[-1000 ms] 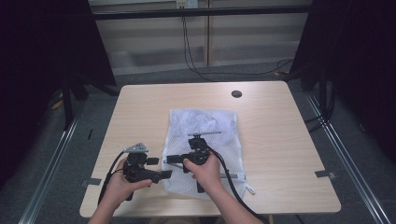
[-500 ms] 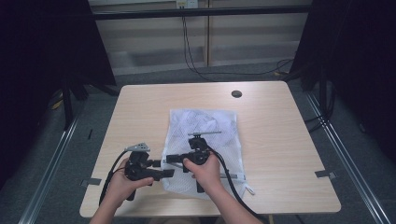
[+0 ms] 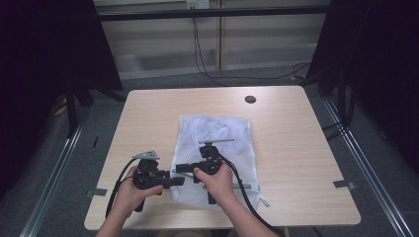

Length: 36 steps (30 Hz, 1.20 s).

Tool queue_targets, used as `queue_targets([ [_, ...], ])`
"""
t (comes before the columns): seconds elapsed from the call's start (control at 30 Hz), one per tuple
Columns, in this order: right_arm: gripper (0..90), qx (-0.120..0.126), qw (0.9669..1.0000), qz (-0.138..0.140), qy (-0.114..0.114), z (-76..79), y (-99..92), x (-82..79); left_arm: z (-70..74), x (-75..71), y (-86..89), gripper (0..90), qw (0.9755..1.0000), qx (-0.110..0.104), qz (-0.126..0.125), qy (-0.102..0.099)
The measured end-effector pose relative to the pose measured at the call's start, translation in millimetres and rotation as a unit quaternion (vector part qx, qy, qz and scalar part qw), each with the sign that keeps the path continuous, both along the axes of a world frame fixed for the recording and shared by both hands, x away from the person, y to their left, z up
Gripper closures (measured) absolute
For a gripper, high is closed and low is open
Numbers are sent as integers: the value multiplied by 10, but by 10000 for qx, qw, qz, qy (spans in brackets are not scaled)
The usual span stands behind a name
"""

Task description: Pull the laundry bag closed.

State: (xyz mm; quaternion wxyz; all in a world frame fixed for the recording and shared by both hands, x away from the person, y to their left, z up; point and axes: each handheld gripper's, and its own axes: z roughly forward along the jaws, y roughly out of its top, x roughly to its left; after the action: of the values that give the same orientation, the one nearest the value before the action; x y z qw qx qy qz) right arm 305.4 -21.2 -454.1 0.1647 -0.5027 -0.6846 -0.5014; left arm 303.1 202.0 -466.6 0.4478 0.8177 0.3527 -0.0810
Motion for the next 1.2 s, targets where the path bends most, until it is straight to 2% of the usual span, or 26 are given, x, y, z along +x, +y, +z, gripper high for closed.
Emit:
queue_targets([
  [0.1, 869, 6, 10000, -8, -7, 0, -2, 2, 3, 4, -4, 550, 10000, -11, 6, 34],
  [0.2, 869, 19, 10000, -22, 15, 2, -2, 3, -2, 1, -17, 612, 9999, -63, -3, 156],
  [0.37, 869, 14, 10000, -2, 1, 1, -5, 4, -13, 15, -32, 626, 9996, -97, 7, 260],
  [0.47, 869, 18, 10000, -5, 11, 4, -8, 4, -19, 21, -34, 665, 9992, -123, -26, 387],
  [0.5, 869, 22, 10000, -13, 20, 6, -7, 3, -18, 21, -36, 680, 9990, -148, -12, 426],
  [0.53, 869, 30, 10000, 0, 10, 7, -12, 4, -19, 31, -32, 746, 9987, -177, -41, 484],
  [0.67, 869, 19, 10000, 3, 14, 11, -16, 0, -23, 41, -30, 796, 9980, -243, -55, 580],
  [0.7, 869, 24, 10000, 0, 15, 14, -18, -1, -21, 42, -31, 832, 9980, -241, -62, 587],
  [1.03, 870, 8, 10000, 1, 58, 18, -33, 1, -10, 47, -32, 877, 9964, -324, -22, 782],
  [1.07, 870, 2, 10000, 5, 68, 18, -36, 1, 2, 37, -40, 878, 9950, -371, 35, 929],
  [1.1, 871, 7, 9999, 19, 101, 23, -44, -1, 8, 35, -41, 879, 9945, -389, 58, 972],
  [1.2, 871, 41, 10000, 18, 68, 20, -56, 4, 24, 43, -29, 881, 9950, -357, 53, 926],
])
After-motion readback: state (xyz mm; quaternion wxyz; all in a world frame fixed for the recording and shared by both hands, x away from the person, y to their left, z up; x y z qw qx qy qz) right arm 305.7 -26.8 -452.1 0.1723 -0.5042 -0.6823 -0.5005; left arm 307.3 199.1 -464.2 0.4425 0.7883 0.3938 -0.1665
